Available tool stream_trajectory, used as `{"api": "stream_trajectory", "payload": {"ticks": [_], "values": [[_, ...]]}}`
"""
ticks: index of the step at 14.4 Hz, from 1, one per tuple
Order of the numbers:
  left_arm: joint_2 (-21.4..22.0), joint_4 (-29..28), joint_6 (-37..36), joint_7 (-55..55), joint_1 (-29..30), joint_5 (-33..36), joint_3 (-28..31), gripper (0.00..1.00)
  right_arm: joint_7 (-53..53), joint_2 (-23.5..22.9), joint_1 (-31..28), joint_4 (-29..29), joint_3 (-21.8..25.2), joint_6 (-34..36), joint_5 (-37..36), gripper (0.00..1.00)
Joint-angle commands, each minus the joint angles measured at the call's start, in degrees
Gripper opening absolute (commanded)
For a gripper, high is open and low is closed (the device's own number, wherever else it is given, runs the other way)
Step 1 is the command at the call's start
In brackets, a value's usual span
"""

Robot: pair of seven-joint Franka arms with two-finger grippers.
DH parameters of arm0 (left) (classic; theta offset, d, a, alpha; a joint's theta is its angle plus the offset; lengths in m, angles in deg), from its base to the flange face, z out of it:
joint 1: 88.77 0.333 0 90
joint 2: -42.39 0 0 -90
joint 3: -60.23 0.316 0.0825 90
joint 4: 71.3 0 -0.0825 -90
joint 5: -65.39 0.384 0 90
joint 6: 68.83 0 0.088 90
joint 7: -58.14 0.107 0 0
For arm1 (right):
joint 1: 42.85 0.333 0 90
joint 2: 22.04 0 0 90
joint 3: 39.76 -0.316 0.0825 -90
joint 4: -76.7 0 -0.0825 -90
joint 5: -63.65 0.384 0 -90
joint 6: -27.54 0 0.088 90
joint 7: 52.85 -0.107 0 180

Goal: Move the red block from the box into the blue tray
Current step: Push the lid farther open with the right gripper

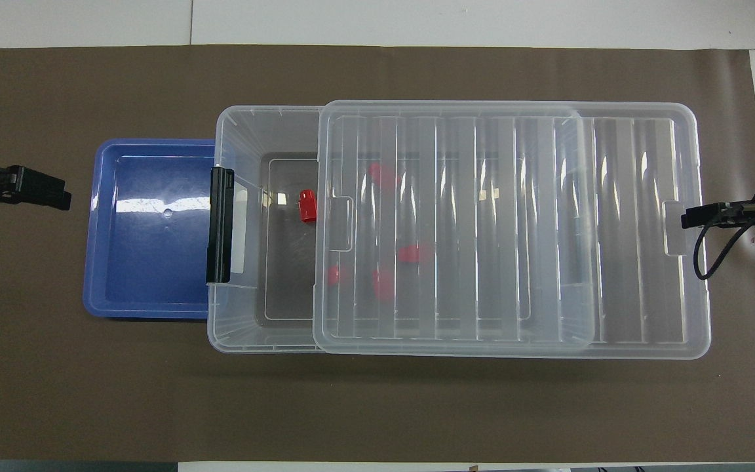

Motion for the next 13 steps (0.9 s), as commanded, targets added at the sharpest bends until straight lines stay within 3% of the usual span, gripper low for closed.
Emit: {"api": "stream_trajectory", "payload": {"ticks": [1, 9, 13], "values": [[1.28, -1.17, -0.52, 0.20, 0.42, 1.01, -0.26, 1.00, 4.86, 0.41, -3.03, -0.65, -0.36, -0.99, -0.15, 1.00], [1.28, -1.52, 2.63, -0.15, -0.54, 1.01, -0.70, 1.00, 9.79, 0.33, -6.29, -0.22, -0.28, -1.08, -0.24, 1.00], [1.28, -2.31, 5.37, -1.28, -6.15, 1.10, -0.70, 1.00, 10.67, 0.06, -7.08, 0.14, -0.28, -0.99, -0.33, 1.00]]}}
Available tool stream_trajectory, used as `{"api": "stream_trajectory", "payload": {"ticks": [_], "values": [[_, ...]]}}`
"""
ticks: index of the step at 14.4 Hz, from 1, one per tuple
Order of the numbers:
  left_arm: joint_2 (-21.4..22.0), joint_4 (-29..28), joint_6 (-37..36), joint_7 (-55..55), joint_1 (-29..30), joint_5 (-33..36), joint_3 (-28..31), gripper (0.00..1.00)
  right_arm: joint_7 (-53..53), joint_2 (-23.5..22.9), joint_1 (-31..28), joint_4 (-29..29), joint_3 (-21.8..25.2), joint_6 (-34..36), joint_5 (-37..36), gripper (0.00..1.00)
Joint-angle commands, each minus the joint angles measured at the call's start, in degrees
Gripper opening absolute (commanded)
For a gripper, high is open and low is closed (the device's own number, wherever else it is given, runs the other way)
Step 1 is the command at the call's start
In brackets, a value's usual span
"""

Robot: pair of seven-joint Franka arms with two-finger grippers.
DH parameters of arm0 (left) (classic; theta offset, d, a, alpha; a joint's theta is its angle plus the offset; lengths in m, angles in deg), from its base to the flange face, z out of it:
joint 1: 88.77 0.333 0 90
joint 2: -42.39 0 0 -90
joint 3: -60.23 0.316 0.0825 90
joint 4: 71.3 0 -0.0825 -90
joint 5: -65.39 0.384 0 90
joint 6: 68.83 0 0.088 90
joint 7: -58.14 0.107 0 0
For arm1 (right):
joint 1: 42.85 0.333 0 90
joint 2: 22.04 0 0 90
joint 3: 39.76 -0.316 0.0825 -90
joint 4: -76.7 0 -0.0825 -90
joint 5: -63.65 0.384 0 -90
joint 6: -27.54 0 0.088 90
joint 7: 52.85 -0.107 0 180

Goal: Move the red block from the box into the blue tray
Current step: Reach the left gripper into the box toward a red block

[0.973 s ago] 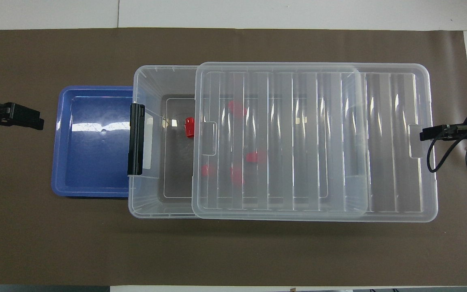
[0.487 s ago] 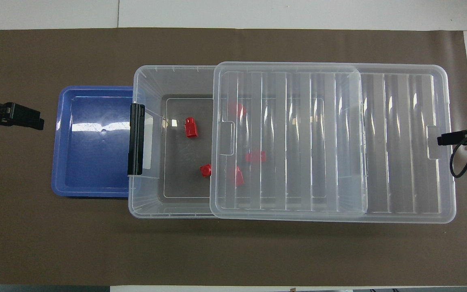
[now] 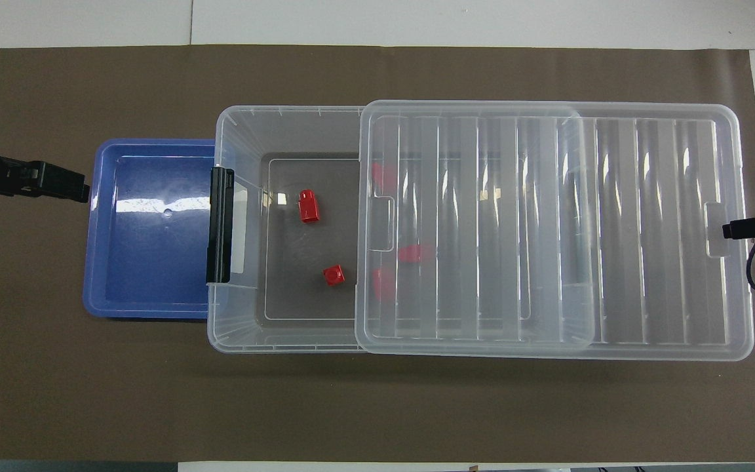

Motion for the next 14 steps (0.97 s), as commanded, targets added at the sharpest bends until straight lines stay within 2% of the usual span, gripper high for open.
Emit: {"api": "stream_trajectory", "payload": {"ticks": [1, 6, 8, 10, 14], "values": [[0.84, -2.18, 2.72, -3.63, -4.78, 1.10, 0.34, 1.00, 2.27, -0.02, -1.11, -0.07, -0.30, -0.73, -0.29, 1.00], [0.05, -6.65, 11.51, -17.69, -14.36, 1.10, 0.25, 1.00, 3.59, -0.03, -1.81, 0.01, -0.30, -0.82, -0.29, 1.00], [-2.93, -6.66, 13.79, -22.26, -17.61, 1.10, 0.25, 1.00, 3.42, -0.11, -1.55, 0.19, -0.30, -0.56, -0.29, 1.00], [-6.36, -6.66, 18.00, -27.09, -19.73, 1.10, 0.25, 1.00, 2.89, -1.07, -0.50, 2.99, -0.39, 1.45, -0.20, 1.00], [-12.43, -6.74, 24.60, -32.39, -22.81, 1.10, 0.34, 0.99, -3.68, -3.37, 3.54, 12.65, -0.57, 11.37, -0.11, 1.00]]}}
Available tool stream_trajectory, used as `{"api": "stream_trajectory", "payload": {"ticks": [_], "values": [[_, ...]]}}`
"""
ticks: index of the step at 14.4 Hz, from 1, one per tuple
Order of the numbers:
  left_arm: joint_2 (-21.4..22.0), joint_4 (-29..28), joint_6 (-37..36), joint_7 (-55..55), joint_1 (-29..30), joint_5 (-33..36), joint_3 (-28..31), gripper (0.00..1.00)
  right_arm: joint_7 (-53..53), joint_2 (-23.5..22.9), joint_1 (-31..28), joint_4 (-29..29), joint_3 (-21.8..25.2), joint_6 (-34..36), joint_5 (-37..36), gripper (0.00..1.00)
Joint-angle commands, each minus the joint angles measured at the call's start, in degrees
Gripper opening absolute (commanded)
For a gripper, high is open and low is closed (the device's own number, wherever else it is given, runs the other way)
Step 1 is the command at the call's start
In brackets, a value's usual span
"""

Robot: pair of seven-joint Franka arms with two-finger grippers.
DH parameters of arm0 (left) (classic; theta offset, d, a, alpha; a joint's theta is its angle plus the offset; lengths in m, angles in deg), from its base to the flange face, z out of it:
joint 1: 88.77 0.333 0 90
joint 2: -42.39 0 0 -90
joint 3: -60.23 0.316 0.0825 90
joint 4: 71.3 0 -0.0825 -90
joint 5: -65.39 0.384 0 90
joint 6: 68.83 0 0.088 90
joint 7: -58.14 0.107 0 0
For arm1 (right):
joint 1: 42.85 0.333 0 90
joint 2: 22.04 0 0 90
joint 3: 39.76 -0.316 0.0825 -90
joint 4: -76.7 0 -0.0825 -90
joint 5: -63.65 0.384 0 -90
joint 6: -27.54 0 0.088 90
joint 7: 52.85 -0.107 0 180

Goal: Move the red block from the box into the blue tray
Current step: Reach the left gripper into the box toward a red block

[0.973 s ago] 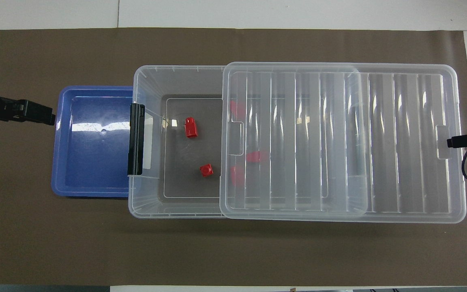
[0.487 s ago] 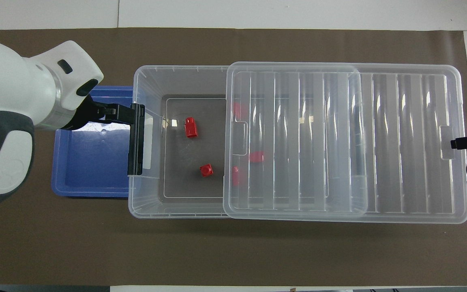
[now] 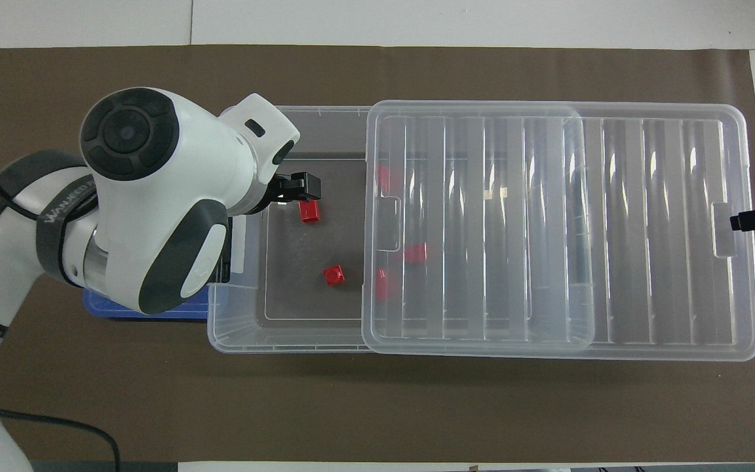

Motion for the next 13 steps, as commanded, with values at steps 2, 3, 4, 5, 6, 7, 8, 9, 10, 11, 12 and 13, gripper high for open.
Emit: {"api": "stream_trajectory", "payload": {"ticks": [2, 3, 4, 5, 6, 7, 8, 9, 10, 11, 12, 13], "values": [[-4.70, 0.07, 5.15, -2.19, -1.44, 1.18, 0.84, 0.97, -7.69, -1.56, 4.43, 8.61, -0.30, 9.29, -0.08, 1.00], [-5.67, -0.89, 6.90, -2.19, -1.44, 1.35, 0.84, 0.95, -9.54, -1.12, 5.23, 9.85, -0.39, 11.31, -0.17, 1.00], [-5.77, -2.38, 9.00, -2.19, -1.44, 2.49, 0.75, 0.95, -11.03, -0.42, 6.10, 11.16, -0.39, 13.42, -0.17, 1.00], [-6.20, -3.52, 10.33, -2.19, -1.61, 3.37, 0.75, 0.95, -12.53, 0.02, 6.90, 12.65, -0.48, 15.53, 0.01, 1.00], [-7.08, -3.71, 10.87, -2.19, -2.22, 3.90, 0.75, 0.94, -14.63, 0.81, 7.95, 14.06, -0.48, 17.81, 0.18, 1.00], [-8.57, -3.62, 11.39, -2.28, -2.40, 4.86, 0.75, 0.93, -17.00, 1.52, 9.26, 14.60, -0.48, 19.05, 0.10, 1.00], [-9.62, -3.62, 12.01, -2.54, -2.75, 6.00, 0.75, 0.93, -19.46, 2.22, 10.41, 14.60, -0.48, 19.94, 0.01, 1.00], [-10.85, -3.71, 12.88, -3.06, -2.93, 6.71, 0.75, 0.93, -21.40, 2.49, 11.46, 14.34, -0.48, 20.82, 0.10, 1.00], [-11.65, -3.97, 14.11, -3.42, -2.93, 6.98, 0.75, 0.93, -22.99, 2.92, 12.52, 13.82, -0.57, 21.09, 0.10, 1.00], [-11.83, -5.02, 15.34, -3.42, -2.93, 6.98, 0.84, 0.92, -23.78, 3.28, 12.96, 13.64, -0.57, 21.26, 0.10, 1.00], [-11.74, -6.34, 16.14, -3.42, -2.93, 6.98, 0.84, 0.91, -23.79, 3.45, 12.97, 12.85, -0.74, 20.92, 0.10, 1.00], [-11.74, -7.31, 16.58, -3.42, -2.93, 6.98, 0.84, 0.89, -23.62, 3.80, 12.97, 12.24, -0.74, 20.65, 0.18, 1.00]]}}
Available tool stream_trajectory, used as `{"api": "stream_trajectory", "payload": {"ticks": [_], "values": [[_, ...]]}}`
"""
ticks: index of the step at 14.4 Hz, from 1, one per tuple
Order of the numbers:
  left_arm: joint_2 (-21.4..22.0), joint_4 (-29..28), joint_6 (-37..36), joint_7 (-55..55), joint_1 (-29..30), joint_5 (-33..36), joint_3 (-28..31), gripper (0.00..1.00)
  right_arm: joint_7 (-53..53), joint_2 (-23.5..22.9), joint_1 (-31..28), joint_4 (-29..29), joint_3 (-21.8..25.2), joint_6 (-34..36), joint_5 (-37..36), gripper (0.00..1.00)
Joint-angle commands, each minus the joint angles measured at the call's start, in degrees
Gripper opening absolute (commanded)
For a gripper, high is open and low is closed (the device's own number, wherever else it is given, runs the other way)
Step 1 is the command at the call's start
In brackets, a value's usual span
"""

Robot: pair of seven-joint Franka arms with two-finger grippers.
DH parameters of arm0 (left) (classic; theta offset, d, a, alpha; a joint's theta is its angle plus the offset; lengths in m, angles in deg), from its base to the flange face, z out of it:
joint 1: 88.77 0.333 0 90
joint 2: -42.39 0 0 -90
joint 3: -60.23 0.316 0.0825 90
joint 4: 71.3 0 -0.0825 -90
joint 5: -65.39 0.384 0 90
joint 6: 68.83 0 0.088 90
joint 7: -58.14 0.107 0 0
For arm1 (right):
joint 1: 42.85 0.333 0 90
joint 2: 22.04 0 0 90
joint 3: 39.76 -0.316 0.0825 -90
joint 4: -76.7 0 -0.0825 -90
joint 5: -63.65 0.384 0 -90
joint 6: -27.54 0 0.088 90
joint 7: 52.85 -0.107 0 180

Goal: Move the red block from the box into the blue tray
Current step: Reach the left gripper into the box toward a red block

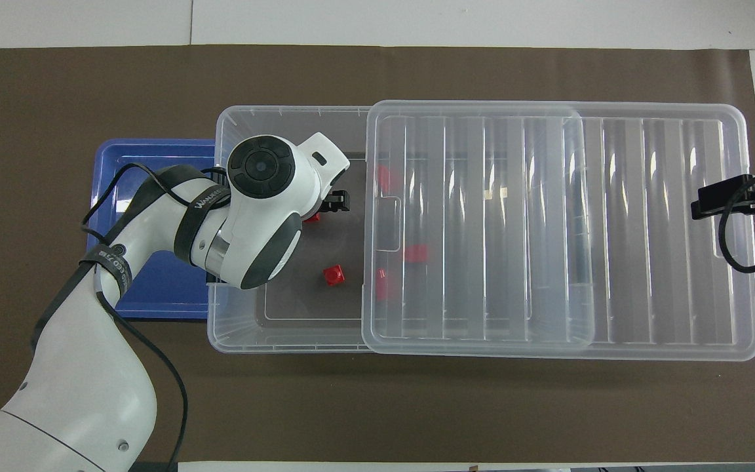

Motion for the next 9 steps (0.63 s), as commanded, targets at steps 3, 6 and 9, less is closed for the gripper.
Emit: {"api": "stream_trajectory", "payload": {"ticks": [3, 6, 9], "values": [[0.53, -5.40, 6.36, -3.25, -0.64, 1.55, 0.84, 0.84, -0.94, 1.47, 0.25, -3.11, -0.19, -0.74, 0.53, 1.00], [0.71, -7.25, 9.09, -6.86, -0.64, 1.55, 0.84, 0.34, -0.94, 2.17, -0.01, -4.87, -0.19, -2.77, 0.71, 1.00], [0.71, -7.34, 9.80, -11.01, -0.47, 1.55, 0.67, 0.00, -0.24, 2.09, -0.10, -4.52, -0.19, -2.94, 0.71, 1.00]]}}
